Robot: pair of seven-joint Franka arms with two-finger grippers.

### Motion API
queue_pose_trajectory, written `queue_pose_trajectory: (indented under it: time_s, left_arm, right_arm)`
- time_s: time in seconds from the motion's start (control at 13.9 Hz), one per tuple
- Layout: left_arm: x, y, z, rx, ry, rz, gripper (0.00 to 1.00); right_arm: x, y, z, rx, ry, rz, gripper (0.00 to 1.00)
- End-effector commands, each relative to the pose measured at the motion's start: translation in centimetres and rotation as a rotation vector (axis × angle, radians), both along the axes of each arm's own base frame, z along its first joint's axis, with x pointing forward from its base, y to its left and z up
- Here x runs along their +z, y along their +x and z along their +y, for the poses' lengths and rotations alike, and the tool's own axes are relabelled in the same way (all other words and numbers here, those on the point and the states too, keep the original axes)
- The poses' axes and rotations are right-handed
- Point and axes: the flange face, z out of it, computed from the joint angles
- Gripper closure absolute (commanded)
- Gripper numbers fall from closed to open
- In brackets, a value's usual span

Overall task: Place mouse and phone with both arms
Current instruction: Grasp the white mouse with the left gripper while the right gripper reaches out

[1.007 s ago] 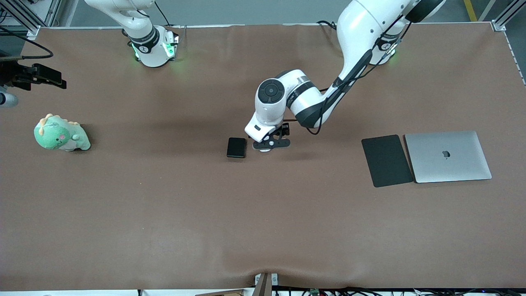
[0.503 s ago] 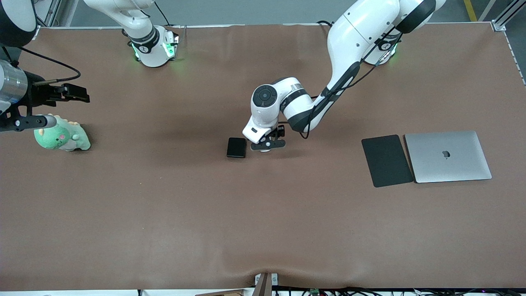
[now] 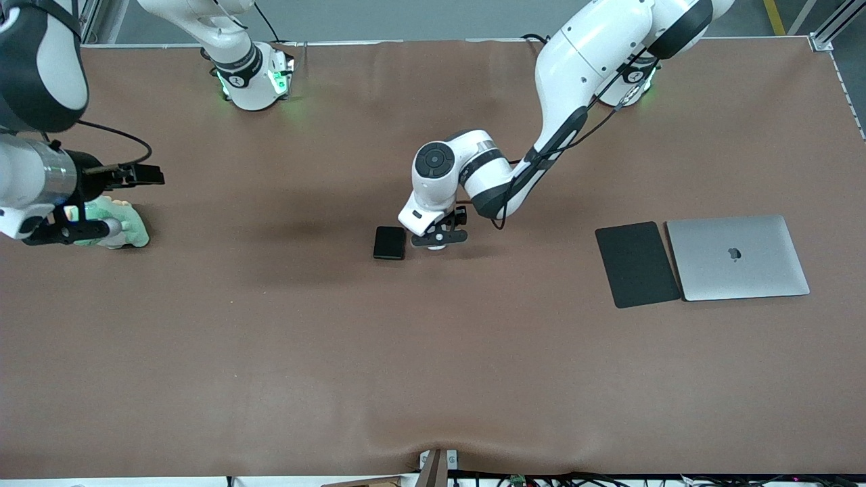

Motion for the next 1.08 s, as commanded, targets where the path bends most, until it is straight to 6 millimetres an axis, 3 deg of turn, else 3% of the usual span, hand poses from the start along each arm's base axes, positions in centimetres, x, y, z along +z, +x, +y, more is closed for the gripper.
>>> queue_pose_trajectory:
  time_s: [0.0, 0.07, 0.22, 0.29, 0.36, 0.43, 0.5, 0.72, 0.93, 1.01]
  left_arm:
    - [-1.0, -0.1, -0.4, 0.004, 0.003, -0.039, 0.17]
    - [-1.1, -0.1, -0.4, 0.002, 0.005, -0.04, 0.21]
    - [-1.4, -0.2, -0.3, 0.0, 0.007, -0.036, 0.44]
    - [-1.3, 0.0, -0.2, 0.003, 0.006, -0.037, 0.65]
    - [-0.7, 0.5, 0.0, 0.004, 0.002, -0.044, 0.98]
    - [-0.3, 1.2, 0.3, 0.013, 0.001, -0.049, 1.0]
    - [1.4, 2.0, 0.8, 0.018, -0.003, -0.069, 1.0]
    - [7.3, 6.4, 4.9, 0.077, 0.029, -0.108, 1.0]
    - [13.4, 10.8, 11.2, 0.125, 0.075, -0.136, 1.0]
    - [14.7, 11.9, 13.6, 0.121, 0.11, -0.122, 1.0]
  right_arm:
    - [0.8, -0.1, 1.8, 0.022, 0.009, -0.007, 0.0]
    - [0.9, 0.0, 2.7, 0.03, 0.027, -0.016, 0.0]
    - [0.0, 0.4, 3.6, 0.02, 0.063, -0.032, 0.0]
    - [-0.6, 0.6, 3.9, 0.016, 0.078, -0.042, 0.0]
    - [-1.4, 0.6, 4.1, 0.011, 0.091, -0.038, 0.0]
    - [-2.2, 0.7, 4.3, -0.001, 0.125, -0.038, 0.0]
    - [-3.1, 0.7, 4.3, -0.014, 0.139, -0.039, 0.0]
    - [-4.1, 0.5, 5.4, -0.078, 0.145, -0.024, 0.0]
    - [-4.3, 0.1, 9.2, -0.119, 0.12, -0.02, 0.0]
    - [-4.2, 0.1, 10.2, -0.121, 0.114, -0.034, 0.0]
